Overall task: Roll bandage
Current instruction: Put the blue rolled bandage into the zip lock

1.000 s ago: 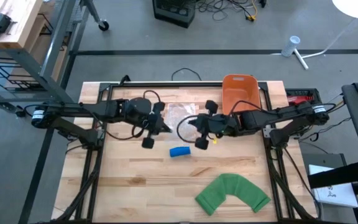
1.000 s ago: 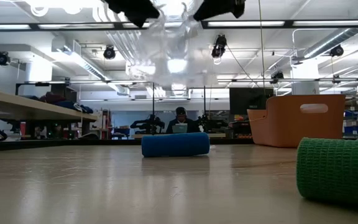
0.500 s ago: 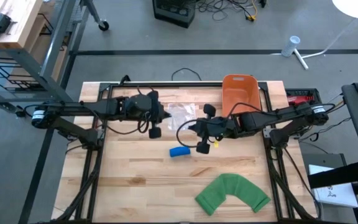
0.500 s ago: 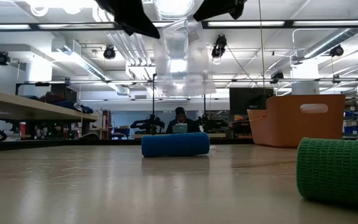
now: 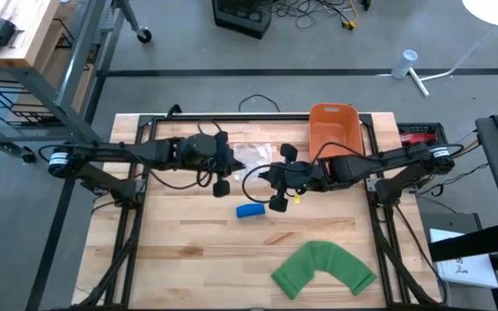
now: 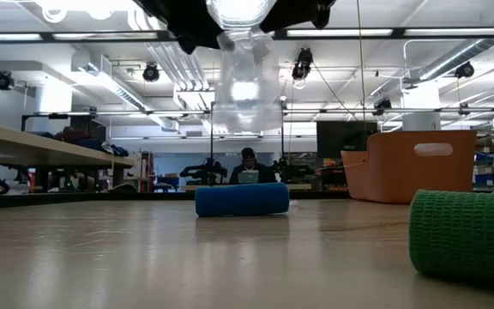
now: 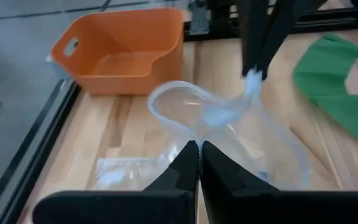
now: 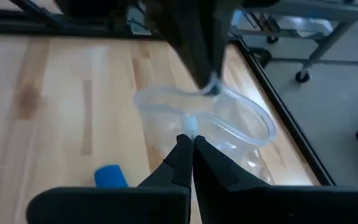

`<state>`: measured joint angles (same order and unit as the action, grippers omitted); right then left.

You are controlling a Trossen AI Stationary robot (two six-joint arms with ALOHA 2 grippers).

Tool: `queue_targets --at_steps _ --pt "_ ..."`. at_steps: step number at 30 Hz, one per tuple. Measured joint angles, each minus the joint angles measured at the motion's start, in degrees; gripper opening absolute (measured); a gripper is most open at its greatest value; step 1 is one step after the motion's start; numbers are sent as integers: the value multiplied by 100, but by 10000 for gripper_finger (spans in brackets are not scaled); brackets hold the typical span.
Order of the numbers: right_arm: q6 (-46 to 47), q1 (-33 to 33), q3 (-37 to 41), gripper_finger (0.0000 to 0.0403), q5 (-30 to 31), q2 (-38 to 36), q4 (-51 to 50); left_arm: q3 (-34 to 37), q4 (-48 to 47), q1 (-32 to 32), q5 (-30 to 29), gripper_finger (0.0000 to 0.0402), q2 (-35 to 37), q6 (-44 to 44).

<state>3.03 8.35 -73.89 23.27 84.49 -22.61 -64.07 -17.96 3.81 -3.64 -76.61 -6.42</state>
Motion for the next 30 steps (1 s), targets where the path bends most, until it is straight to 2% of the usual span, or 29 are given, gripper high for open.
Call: queue_targets --at_steps 9,13,17,23,30 --pt "136 -69 13 0 437 -49 -336 11 -248 9 11 0 -159 -78" --pt "116 -89 13 0 370 -26 -250 11 113 11 27 0 -108 -78" --pt "-66 -89 8 0 317 161 47 9 442 11 329 0 -201 -88" --pt "-60 -89 9 0 328 219 65 7 266 11 367 0 -235 -85" --pt "-4 -89 7 0 356 79 -39 4 83 11 91 0 -139 -77"
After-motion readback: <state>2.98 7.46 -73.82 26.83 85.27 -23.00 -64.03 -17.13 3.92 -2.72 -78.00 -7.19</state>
